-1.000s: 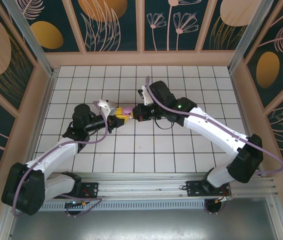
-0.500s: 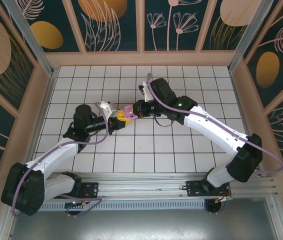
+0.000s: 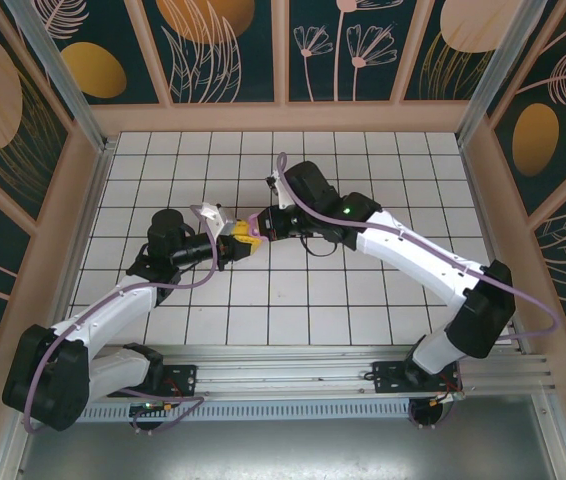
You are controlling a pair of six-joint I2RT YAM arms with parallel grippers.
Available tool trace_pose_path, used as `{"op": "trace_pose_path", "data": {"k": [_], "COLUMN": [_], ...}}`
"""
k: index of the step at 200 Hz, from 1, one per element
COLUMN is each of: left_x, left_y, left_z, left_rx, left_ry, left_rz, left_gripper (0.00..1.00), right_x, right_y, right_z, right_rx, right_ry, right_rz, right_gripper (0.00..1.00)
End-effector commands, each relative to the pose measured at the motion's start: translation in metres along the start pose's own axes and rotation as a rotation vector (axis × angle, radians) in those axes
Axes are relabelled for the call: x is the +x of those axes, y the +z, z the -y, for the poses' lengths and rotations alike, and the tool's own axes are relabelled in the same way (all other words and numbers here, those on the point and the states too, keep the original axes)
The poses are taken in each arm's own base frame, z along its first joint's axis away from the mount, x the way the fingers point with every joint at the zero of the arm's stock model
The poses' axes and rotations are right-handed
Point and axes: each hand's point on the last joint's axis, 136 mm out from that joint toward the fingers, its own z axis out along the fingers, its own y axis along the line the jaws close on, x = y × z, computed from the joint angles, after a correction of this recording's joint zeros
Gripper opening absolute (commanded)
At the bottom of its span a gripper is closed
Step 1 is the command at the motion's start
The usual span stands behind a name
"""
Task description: Insert the wireless bluetooth earbuds into the charging case
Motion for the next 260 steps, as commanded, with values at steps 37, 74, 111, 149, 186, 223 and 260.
{"op": "trace_pose_path", "data": {"k": [37, 74, 111, 149, 186, 223, 260], "left_x": [-0.013, -0.01, -0.01, -0.009, -0.011, -0.009, -0.007], "left_y": [0.0, 0.001, 0.002, 0.002, 0.0, -0.001, -0.002], "left_z": [0.002, 0.002, 0.0, -0.001, 0.0, 0.001, 0.001], "left_rx": [0.009, 0.008, 0.004, -0.004, -0.008, -0.008, -0.013], "left_ry": [0.039, 0.038, 0.04, 0.035, 0.039, 0.037, 0.038], "left_rz": [0.028, 0.023, 0.024, 0.02, 0.025, 0.024, 0.022], "left_gripper": [0.0, 0.0, 0.0, 0.0, 0.0, 0.0, 0.0], "right_x": [0.013, 0.017, 0.02, 0.023, 0.018, 0.007, -0.003], "right_y": [0.006, 0.003, 0.001, 0.005, 0.008, 0.009, 0.004], "right_z": [-0.003, -0.006, -0.006, -0.009, -0.002, 0.005, -0.007], "right_rx": [0.051, 0.049, 0.057, 0.042, 0.084, 0.128, 0.079], "right_ry": [-0.05, -0.039, -0.043, -0.044, -0.04, -0.025, -0.022], "right_rz": [-0.083, -0.116, -0.148, -0.174, -0.165, -0.138, -0.112], "right_gripper": [0.11, 0.11, 0.11, 0.17, 0.28, 0.31, 0.35]}}
